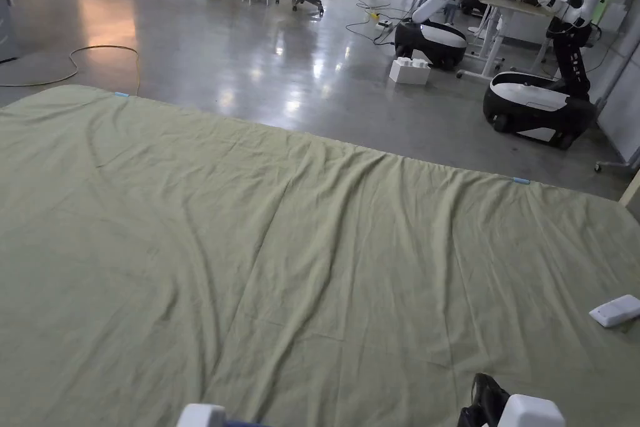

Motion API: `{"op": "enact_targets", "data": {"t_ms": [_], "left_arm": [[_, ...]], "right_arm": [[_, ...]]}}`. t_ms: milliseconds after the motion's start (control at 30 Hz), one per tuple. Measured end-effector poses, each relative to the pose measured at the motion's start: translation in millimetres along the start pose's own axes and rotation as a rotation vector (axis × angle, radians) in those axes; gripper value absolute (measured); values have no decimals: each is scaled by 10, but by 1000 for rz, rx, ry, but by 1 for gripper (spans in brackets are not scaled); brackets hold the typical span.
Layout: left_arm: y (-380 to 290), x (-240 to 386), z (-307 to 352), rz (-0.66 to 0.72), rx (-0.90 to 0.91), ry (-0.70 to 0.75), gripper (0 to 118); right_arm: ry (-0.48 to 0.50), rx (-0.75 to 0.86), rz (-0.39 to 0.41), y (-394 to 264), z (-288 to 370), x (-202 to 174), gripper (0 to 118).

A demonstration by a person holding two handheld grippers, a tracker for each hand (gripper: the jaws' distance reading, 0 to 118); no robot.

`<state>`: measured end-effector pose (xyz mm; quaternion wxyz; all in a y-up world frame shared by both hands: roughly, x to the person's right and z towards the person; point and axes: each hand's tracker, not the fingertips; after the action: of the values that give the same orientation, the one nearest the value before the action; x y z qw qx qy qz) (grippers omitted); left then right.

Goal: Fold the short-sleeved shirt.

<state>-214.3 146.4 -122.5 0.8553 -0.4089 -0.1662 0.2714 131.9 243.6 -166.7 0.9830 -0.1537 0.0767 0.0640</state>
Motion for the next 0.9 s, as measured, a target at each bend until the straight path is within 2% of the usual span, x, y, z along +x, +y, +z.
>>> {"op": "enact_targets", "data": {"t_ms": [100, 233, 467, 533, 667, 700, 733, 767, 800, 833, 900], "left_arm": [[107, -348, 325, 22, 86, 22, 72], [167, -792, 524, 52, 98, 55, 73], [2, -1299, 237, 199, -70, -87, 73], [-64, -1343, 221, 219, 8, -188, 72], [-116, -1445, 48, 376, -8, -301, 71], [-116, -1447, 28, 379, -2, -304, 67], [-106, -1455, -6, 376, -3, -295, 57], [-105, -1438, -45, 377, -13, -274, 41], [-113, -1406, -83, 353, -39, -210, 18], [-122, -1371, -107, 322, -55, -175, 17], [-118, -1292, -59, 313, -23, -204, 15]], "right_arm": [[4, 10, -6, 31, -3, -20, 3], [9, 44, -14, 64, -10, -37, 3], [17, 70, -29, 136, -27, -74, 3], [18, 72, -29, 144, -25, -79, 3], [15, 71, -25, 141, -21, -88, 3], [13, 69, -24, 135, -22, -89, 3], [11, 66, -23, 132, -22, -92, 3], [10, 65, -25, 129, -21, -93, 3], [10, 64, -27, 127, -19, -92, 3], [10, 63, -26, 126, -13, -92, 3], [6, 61, -22, 123, -10, -90, 3]]}}
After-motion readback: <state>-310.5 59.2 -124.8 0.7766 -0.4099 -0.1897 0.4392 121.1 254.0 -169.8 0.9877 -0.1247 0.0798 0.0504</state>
